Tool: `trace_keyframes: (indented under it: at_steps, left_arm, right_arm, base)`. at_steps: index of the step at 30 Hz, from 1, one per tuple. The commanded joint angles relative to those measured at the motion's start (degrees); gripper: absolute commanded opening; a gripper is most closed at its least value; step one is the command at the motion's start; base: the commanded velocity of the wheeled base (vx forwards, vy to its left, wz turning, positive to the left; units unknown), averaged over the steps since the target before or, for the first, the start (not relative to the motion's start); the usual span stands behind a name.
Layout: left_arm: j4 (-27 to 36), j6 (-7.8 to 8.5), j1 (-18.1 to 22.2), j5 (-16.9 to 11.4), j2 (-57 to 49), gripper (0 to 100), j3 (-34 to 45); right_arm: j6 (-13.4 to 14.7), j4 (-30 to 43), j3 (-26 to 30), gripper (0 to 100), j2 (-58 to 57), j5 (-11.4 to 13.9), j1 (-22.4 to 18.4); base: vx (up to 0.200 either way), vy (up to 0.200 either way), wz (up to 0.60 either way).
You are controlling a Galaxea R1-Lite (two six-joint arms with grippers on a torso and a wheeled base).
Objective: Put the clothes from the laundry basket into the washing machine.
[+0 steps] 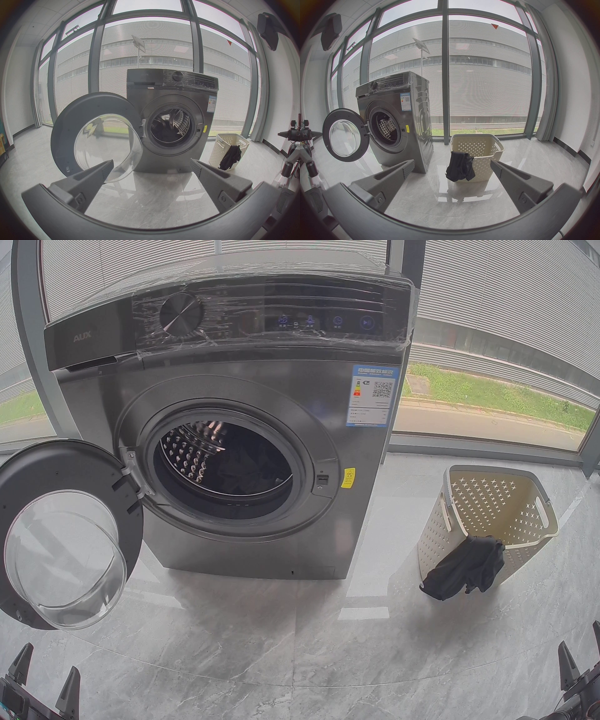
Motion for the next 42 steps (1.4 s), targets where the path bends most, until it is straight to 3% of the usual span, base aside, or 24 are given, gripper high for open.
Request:
trace_keyframes:
  at_steps: [1,9,15,30,42]
  left_arm:
    - [0.0,-0.02,0.01,0.01,-0.66,100,0.92]
    - [0.0,-0.02,0.01,0.01,-0.66,100,0.92]
    - [0.0,-0.02,0.01,0.01,-0.66,100,0.92]
    - [0.0,-0.11,0.01,0.01,-0.66,100,0.92]
    - [0.0,-0.19,0.01,0.01,-0.66,100,0.92]
  right_arm:
    - [0.02,-0.02,1.01,100,0.0,0.01,-0.02]
    - [0.02,-0.02,1.01,100,0.09,0.01,-0.02]
    - [0.02,-0.02,1.01,100,0.0,0.01,-0.02]
    - [0.02,-0.02,1.01,100,0.0,0.01,-0.02]
    - [0.28,-0.11,1.01,100,0.0,0.01,0.07]
  base:
    - [0.0,-0.2,0.0]
    - [0.0,-0.2,0.0]
    - [0.0,0.0,0.0]
    - [0.0,-0.2,0.0]
    - [0.0,0.0,0.0]
